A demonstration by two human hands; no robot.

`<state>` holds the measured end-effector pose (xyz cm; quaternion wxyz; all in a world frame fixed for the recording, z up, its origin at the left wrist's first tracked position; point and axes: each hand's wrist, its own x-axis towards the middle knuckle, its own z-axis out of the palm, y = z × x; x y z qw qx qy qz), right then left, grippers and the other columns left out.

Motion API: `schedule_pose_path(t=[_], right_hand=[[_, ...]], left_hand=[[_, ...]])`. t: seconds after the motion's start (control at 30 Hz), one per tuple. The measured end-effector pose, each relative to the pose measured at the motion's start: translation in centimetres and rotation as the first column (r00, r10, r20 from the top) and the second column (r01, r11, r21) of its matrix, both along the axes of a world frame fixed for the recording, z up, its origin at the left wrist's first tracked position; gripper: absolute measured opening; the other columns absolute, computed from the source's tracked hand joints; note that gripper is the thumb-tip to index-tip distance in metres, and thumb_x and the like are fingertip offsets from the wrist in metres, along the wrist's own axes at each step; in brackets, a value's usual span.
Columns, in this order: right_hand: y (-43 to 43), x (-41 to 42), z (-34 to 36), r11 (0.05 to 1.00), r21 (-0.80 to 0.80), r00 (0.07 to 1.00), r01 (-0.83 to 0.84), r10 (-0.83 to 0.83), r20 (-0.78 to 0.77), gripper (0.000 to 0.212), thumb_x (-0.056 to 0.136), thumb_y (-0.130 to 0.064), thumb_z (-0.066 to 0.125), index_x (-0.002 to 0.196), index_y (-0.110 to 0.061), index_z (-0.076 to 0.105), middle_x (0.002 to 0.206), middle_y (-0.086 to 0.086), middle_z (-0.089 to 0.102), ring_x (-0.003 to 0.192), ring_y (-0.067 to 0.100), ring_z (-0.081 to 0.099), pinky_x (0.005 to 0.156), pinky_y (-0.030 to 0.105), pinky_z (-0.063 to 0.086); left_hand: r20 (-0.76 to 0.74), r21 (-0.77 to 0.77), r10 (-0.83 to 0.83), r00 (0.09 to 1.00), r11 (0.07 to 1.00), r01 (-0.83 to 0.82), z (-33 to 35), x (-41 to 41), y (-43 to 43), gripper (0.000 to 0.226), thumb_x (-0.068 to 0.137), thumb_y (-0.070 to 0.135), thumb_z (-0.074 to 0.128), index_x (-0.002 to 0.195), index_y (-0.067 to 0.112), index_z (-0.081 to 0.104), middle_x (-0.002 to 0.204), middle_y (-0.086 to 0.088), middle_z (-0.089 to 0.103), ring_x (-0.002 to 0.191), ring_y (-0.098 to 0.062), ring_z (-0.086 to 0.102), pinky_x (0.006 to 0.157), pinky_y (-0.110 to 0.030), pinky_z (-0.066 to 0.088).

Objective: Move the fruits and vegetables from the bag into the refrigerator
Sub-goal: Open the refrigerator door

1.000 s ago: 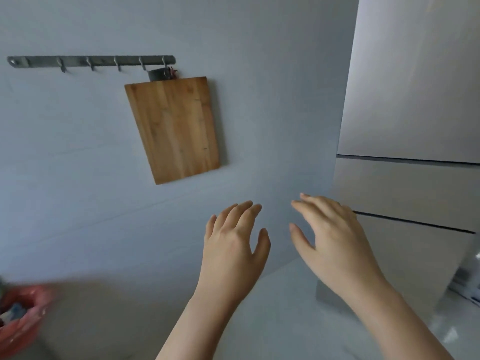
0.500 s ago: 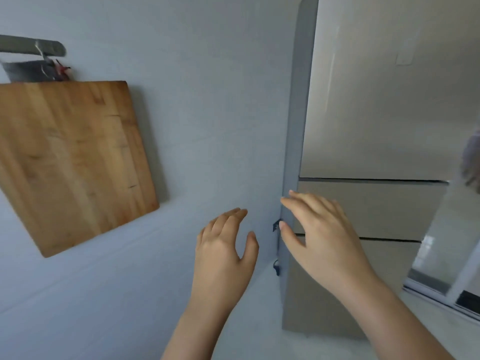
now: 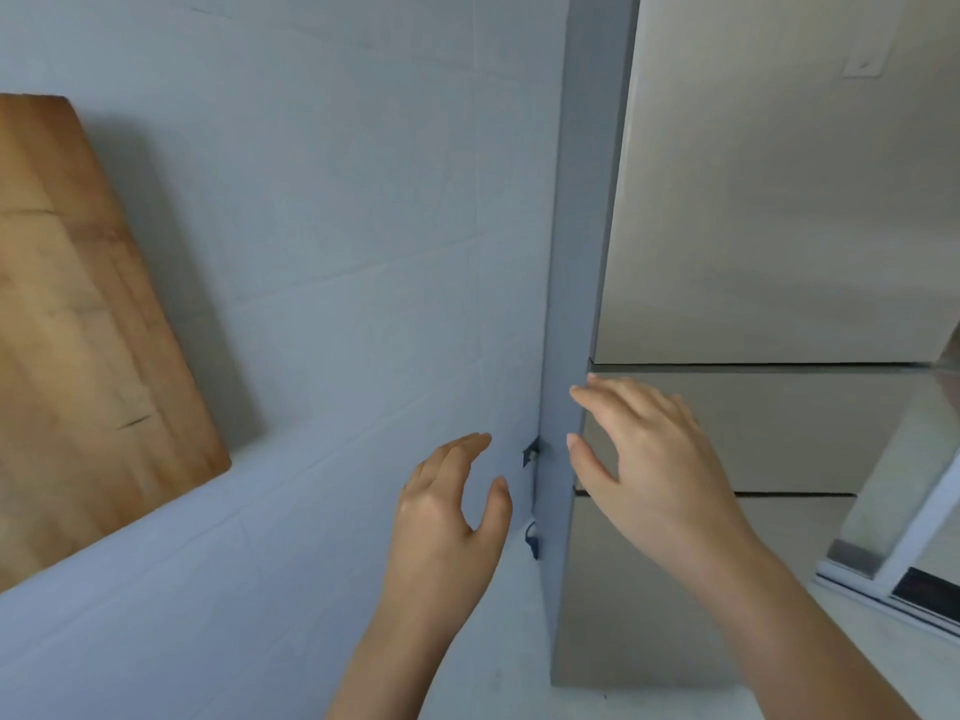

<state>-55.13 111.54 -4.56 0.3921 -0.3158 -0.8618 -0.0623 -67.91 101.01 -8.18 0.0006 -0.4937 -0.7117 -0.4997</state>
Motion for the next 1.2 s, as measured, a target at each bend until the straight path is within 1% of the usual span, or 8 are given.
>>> schedule_pose_path(t=[0.1,0.27,0.43,0.67,0.83,0.97,1.1,1.2], right_hand=[[5.2,-1.2,0.1,0.999,0.027,0.999,0.024,-0.023,-0.025,0.041,0.079,-0.032,0.045,0.104,-0.007,0.066,0.11,0.011,0.067,0.099,0.03,0.063,0.083,0.051,0.049],[14.4,-2.9,0.0,0.999,-0.003,0.998,0.053,-0.053,-0.026,0.039,0.078,-0.03,0.05,0.106,-0.007,0.065,0.111,0.013,0.067,0.1,0.032,0.063,0.082,0.054,0.049],[21.1,-3.8,0.5,0.993,0.07,0.995,0.093,-0.09,-0.049,0.036,0.074,-0.027,0.054,0.102,-0.007,0.066,0.106,0.011,0.069,0.096,0.032,0.065,0.079,0.054,0.048],[27.2,-4.4,-1.1,0.983,-0.006,0.982,0.186,-0.186,0.027,0.038,0.074,-0.029,0.055,0.104,-0.01,0.067,0.105,0.008,0.069,0.095,0.029,0.066,0.079,0.054,0.049],[28.9,-4.7,-0.8,0.972,-0.026,0.972,0.232,-0.23,0.046,0.042,0.076,-0.035,0.046,0.104,-0.012,0.067,0.102,0.004,0.07,0.094,0.023,0.066,0.077,0.051,0.05],[29.5,-4.9,-0.7,0.958,-0.012,0.956,0.286,-0.284,0.071,0.044,0.076,-0.038,0.042,0.105,-0.015,0.066,0.102,0.001,0.07,0.094,0.021,0.066,0.078,0.049,0.051],[29.4,-4.9,-0.8,0.952,-0.018,0.95,0.306,-0.304,0.075,0.046,0.076,-0.04,0.039,0.107,-0.017,0.065,0.103,0.0,0.069,0.096,0.02,0.065,0.081,0.049,0.05],[29.2,-5.0,-0.9,0.94,-0.011,0.936,0.34,-0.337,0.101,0.046,0.076,-0.039,0.038,0.106,-0.017,0.066,0.103,-0.001,0.069,0.095,0.02,0.066,0.079,0.048,0.05]], left_hand=[[0.066,0.032,-0.034,0.997,0.999,0.032,0.5,-1.7,5.0,0.033,0.089,0.018,0.055,0.122,0.025,0.054,0.119,0.018,0.052,0.11,0.007,0.041,0.083,0.008,0.022],[0.116,0.096,-0.105,0.988,0.991,0.094,2.4,-4.4,15.6,0.029,0.089,0.015,0.055,0.117,0.024,0.056,0.111,0.02,0.052,0.096,0.025,0.041,0.077,0.01,0.023],[0.202,0.093,-0.213,0.956,0.976,0.198,2.9,-5.1,25.1,0.029,0.09,0.017,0.055,0.117,0.026,0.057,0.12,0.014,0.055,0.112,0.003,0.046,0.078,0.009,0.026],[0.339,0.07,-0.395,0.854,0.916,0.396,1.6,-6.1,33.7,0.04,0.088,0.023,0.06,0.126,0.028,0.049,0.127,0.014,0.052,0.118,0.0,0.045,0.081,0.004,0.033],[0.358,0.058,-0.446,0.82,0.888,0.457,1.3,-6.7,37.8,0.045,0.088,0.023,0.059,0.13,0.03,0.042,0.128,0.012,0.049,0.119,-0.005,0.045,0.099,-0.025,0.034],[0.413,0.106,-0.503,0.759,0.855,0.508,1.3,-6.9,39.9,0.043,0.085,0.022,0.064,0.125,0.026,0.048,0.119,0.011,0.059,0.111,-0.008,0.055,0.101,-0.041,0.041],[0.497,0.187,-0.518,0.696,0.848,0.496,1.2,-7.1,40.7,0.04,0.086,0.012,0.063,0.124,0.015,0.053,0.112,-0.001,0.065,0.101,-0.013,0.062,0.088,-0.025,0.05],[0.533,0.231,-0.529,0.66,0.842,0.487,1.0,-7.0,41.0,0.03,0.086,0.005,0.06,0.113,0.019,0.058,0.105,-0.008,0.068,0.097,-0.013,0.064,0.083,-0.019,0.05]])
